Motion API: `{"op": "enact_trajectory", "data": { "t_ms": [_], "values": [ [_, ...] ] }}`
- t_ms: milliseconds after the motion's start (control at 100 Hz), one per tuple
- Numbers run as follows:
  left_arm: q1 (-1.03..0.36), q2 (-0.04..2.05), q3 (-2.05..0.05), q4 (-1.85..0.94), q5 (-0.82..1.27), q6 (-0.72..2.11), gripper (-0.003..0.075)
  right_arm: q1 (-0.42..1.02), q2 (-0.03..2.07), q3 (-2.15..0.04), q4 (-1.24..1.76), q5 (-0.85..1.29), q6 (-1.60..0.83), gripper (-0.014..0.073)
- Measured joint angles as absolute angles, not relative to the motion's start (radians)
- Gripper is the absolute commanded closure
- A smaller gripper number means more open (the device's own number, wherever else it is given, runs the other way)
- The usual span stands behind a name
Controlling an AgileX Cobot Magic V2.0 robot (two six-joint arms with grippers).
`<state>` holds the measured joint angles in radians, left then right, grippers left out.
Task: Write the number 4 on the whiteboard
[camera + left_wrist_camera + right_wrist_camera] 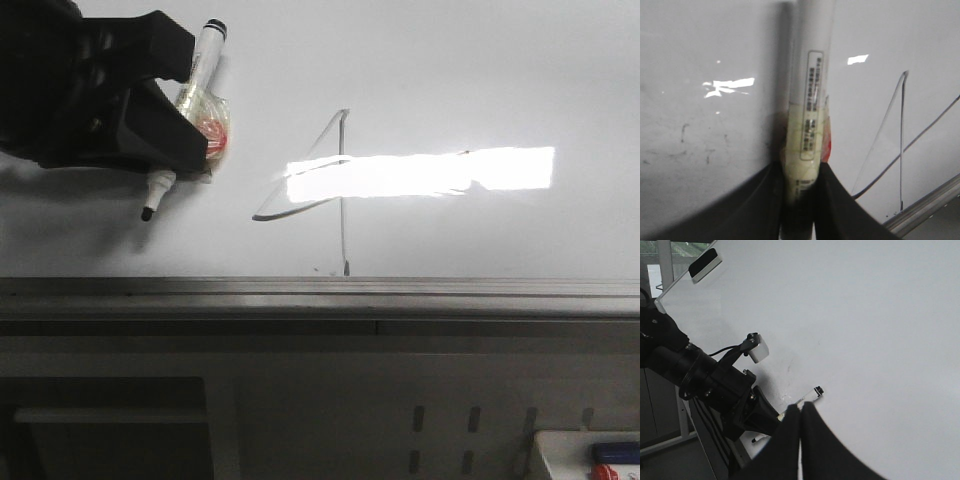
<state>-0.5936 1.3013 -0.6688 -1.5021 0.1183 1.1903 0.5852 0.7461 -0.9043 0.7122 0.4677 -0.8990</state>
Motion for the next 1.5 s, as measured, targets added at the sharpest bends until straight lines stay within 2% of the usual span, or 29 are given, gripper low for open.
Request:
{"op": "enact_trajectory", "data": {
  "t_ms": [50, 100, 170, 250, 320, 660, 750, 820, 890, 1020, 1240, 1500],
  "values": [
    [-0.594, 1.301, -0.669, -1.502, 0.118, 1.190, 0.0719, 0.585, 0.746, -0.904, 0.712, 0.468, -0.899, 0.0654],
    [-0.596, 1.301, -0.669, -1.502, 0.114, 1.190, 0.0662, 0.585, 0.746, -0.904, 0.712, 0.468, -0.899, 0.0654],
    [-0.596, 1.301, -0.669, -1.502, 0.112, 1.190, 0.0526, 0.585, 0.746, -0.904, 0.712, 0.468, -0.899, 0.0654],
    [-0.596, 1.301, -0.669, -1.502, 0.110, 1.190, 0.0332, 0.585, 0.746, -0.904, 0.712, 0.468, -0.899, 0.0654],
    [-0.603, 1.301, -0.672, -1.502, 0.122, 1.189, 0.0239, 0.585, 0.746, -0.904, 0.712, 0.468, -0.899, 0.0654],
    [-0.607, 1.268, -0.677, -1.506, 0.100, 1.189, 0.0221, 0.585, 0.746, -0.904, 0.712, 0.467, -0.899, 0.0654],
    [-0.596, 1.199, -0.670, -1.500, 0.021, 1.189, 0.0244, 0.585, 0.739, -0.899, 0.699, 0.467, -0.899, 0.0653],
    [-0.583, 1.117, -0.655, -1.484, -0.029, 1.189, 0.0314, 0.584, 0.717, -0.873, 0.679, 0.463, -0.899, 0.0653],
    [-0.580, 1.005, -0.638, -1.448, -0.038, 1.189, 0.0438, 0.579, 0.683, -0.817, 0.667, 0.428, -0.899, 0.0653],
    [-0.580, 0.777, -0.584, -1.372, -0.016, 1.189, 0.0742, 0.561, 0.583, -0.660, 0.663, 0.270, -0.899, 0.0654],
    [-0.580, 0.516, -0.432, -1.316, -0.008, 1.189, 0.0741, 0.559, 0.436, -0.351, 0.665, -0.080, -0.899, 0.0659],
    [-0.580, 0.434, -0.338, -1.318, 0.000, 1.189, 0.0741, 0.559, 0.397, -0.267, 0.670, -0.143, -0.899, 0.0659]
  ]
}}
